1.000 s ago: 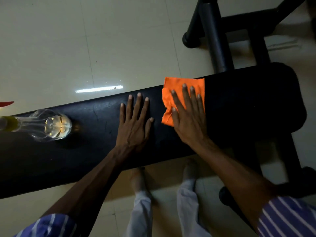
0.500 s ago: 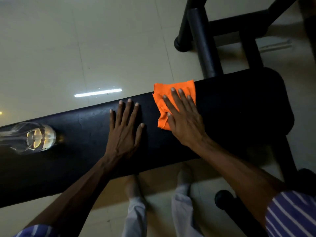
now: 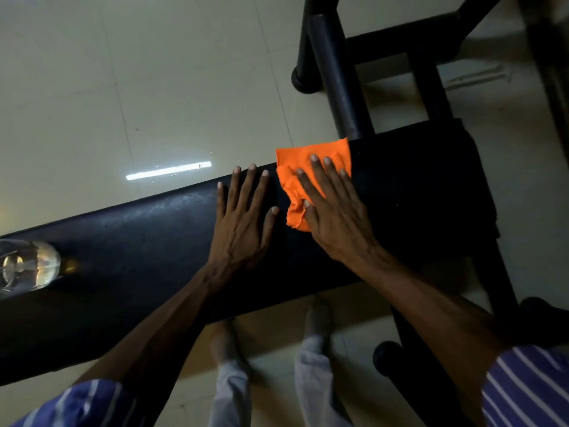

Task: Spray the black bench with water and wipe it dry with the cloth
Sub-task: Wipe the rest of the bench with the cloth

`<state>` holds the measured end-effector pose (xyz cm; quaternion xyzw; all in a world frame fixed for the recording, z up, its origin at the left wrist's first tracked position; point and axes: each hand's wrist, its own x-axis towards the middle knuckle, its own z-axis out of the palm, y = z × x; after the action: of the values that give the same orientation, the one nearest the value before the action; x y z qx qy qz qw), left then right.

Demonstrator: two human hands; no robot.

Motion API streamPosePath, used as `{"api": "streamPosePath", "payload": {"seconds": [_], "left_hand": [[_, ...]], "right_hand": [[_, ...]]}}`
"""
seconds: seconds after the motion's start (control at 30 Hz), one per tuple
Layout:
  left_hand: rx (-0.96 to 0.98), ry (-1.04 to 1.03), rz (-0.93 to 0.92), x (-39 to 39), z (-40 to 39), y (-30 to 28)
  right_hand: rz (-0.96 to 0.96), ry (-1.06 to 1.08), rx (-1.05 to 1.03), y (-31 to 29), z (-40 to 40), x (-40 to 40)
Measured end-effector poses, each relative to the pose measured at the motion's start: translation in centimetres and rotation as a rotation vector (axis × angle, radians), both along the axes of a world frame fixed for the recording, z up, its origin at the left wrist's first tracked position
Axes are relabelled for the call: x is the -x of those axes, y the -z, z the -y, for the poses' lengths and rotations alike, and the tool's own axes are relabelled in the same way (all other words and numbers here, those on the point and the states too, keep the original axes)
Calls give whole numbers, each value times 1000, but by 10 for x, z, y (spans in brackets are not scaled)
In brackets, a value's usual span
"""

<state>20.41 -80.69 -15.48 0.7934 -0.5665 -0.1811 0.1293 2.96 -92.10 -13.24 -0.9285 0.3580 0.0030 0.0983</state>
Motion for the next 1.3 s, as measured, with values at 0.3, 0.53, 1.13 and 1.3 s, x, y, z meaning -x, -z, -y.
{"api": "streamPosePath", "payload": {"seconds": [0.3, 0.53, 1.13, 1.3], "left_hand": [[23, 44, 19, 23, 24, 1], [5, 57, 13, 40, 41, -5], [-26, 132, 22, 79, 61, -6], [28, 168, 44, 91, 87, -3]], "right_hand": [[-24, 234, 20, -7, 88, 27], [-47, 32, 22, -11, 45, 70], [-83, 305, -86, -15, 73, 127], [-53, 376, -34, -7, 82, 100]]}}
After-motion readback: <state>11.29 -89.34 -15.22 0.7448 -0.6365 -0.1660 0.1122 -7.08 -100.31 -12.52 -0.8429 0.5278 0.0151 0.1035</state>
